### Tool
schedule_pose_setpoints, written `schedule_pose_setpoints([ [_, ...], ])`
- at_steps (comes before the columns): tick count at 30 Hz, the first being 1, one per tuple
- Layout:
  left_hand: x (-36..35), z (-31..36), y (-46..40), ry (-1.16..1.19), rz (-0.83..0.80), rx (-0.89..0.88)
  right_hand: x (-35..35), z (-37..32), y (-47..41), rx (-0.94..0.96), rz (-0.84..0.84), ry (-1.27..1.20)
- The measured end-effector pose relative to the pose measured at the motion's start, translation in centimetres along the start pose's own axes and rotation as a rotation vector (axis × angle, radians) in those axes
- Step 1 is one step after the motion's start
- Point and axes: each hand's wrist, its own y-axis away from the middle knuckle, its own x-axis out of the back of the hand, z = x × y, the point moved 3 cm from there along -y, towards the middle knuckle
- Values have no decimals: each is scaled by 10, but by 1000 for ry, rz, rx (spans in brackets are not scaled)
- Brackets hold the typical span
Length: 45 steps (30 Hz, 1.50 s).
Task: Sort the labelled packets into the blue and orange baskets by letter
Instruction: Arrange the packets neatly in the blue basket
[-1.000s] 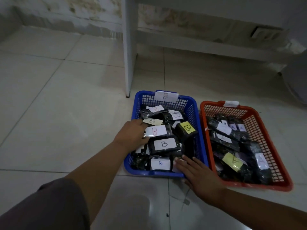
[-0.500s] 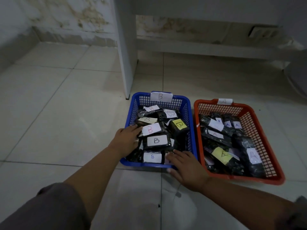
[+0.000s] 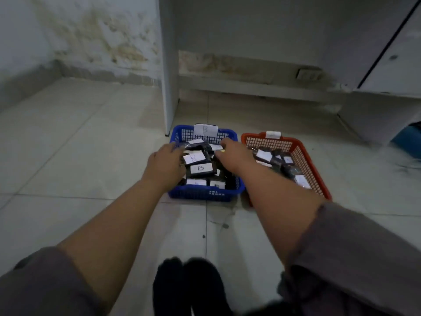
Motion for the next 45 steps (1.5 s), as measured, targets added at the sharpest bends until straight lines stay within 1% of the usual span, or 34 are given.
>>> schedule_pose_setpoints([
  [1,6,5,11,18,18,-14,-1,4,13,-40,48,-92],
  [2,11,8,17,5,18,-26,-4,7,21,-54,70,-119],
  [5,21,7,14,-46,-24,48,0,18,26,-82,65,-69],
  [8,11,1,-7,-56,-23,111,7,33,5,-104,62,-94],
  [13,-29,-11,-75,-122,-92,92,1,58,-48,-76,105,-148],
  [17,-57,-22,-143,-174,-192,93,-21,78,-98,-61,74,-214],
  [19,-72,-28,-170,-177,-211,92,-32,84,-117,-74,60,-232],
  [22,-97,-38,-198,-122,-202,113,-48,90,-141,-77,47,-264],
  [28,-145,-73,-222,125,-258,209,-72,100,-169,-140,69,-363],
  [30,-157,-81,-223,192,-261,225,-76,101,-175,-159,85,-365],
  [33,-167,-87,-221,226,-240,219,-83,99,-183,-160,97,-341],
  [35,-168,-87,-222,214,-199,226,-86,98,-186,-158,99,-322],
  [37,-166,-82,-224,157,-191,224,-87,96,-189,-164,98,-330],
  [40,-153,-73,-226,-1,-214,154,-85,97,-191,-171,111,-372],
  [42,-137,-74,-224,-73,-195,101,-83,99,-190,-185,120,-394],
  [45,-113,-88,-212,-54,-122,89,-83,95,-190,-181,102,-374],
])
